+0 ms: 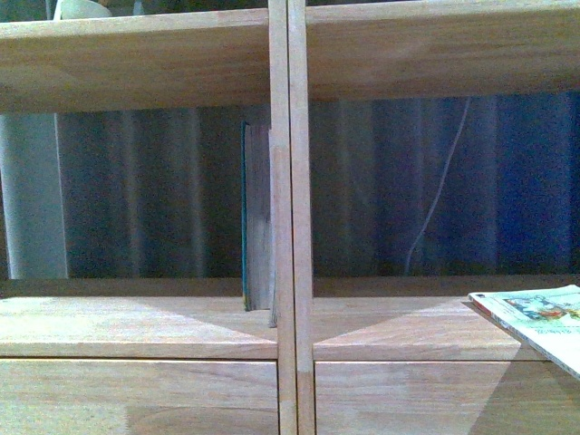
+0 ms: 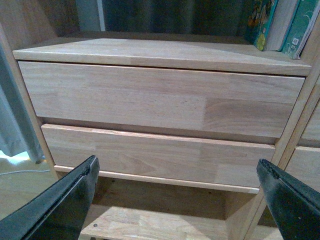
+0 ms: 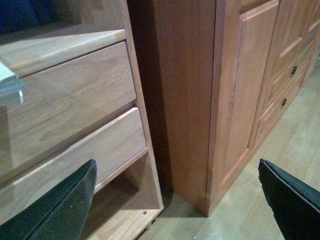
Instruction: Organize books on shelf
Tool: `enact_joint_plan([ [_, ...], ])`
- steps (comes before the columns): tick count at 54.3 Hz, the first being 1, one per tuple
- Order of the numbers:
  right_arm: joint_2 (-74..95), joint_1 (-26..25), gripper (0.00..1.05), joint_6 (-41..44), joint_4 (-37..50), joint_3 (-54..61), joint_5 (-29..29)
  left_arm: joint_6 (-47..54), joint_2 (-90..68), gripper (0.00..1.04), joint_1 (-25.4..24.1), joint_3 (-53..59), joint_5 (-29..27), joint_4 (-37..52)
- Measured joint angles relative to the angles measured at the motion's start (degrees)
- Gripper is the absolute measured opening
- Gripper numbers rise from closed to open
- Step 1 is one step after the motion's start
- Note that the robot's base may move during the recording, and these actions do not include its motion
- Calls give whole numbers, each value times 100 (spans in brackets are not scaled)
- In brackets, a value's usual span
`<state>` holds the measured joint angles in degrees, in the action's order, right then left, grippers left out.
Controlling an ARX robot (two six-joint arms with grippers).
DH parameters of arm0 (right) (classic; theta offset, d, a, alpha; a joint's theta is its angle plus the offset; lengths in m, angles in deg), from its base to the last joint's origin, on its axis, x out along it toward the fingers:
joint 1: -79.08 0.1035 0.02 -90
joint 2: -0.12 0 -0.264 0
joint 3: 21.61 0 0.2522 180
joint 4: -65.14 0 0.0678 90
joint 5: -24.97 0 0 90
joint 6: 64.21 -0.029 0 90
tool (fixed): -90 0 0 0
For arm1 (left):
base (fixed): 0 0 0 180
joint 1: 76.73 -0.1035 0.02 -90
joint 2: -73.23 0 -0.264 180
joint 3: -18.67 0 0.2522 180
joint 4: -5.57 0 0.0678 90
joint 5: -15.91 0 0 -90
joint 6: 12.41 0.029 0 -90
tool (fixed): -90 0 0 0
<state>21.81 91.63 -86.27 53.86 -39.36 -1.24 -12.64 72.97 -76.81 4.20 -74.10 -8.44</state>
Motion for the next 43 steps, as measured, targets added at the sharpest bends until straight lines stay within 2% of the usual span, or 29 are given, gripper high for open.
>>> enact_joint_plan([
  [3, 284, -140, 98, -420, 13, -166, -168, 0, 0, 97, 0, 0, 0, 0],
  [8, 883, -492, 98, -1104, 175, -446, -778, 0, 0, 97, 0, 0, 0, 0],
  [13, 1871, -1084, 98, -2232, 369, -933, -1908, 0, 0, 97, 0, 0, 0, 0],
  [20, 2704, -1399, 98, -3193, 498, -1423, -2761, 0, 0, 97, 0, 0, 0, 0],
  [30, 3762, -1429, 98, -4269, 918, -2205, -3423, 0, 0, 97, 0, 0, 0, 0],
  [43, 5342, -1231, 98, -5495, 1338, -3189, -3963, 0, 0, 97, 0, 0, 0, 0],
])
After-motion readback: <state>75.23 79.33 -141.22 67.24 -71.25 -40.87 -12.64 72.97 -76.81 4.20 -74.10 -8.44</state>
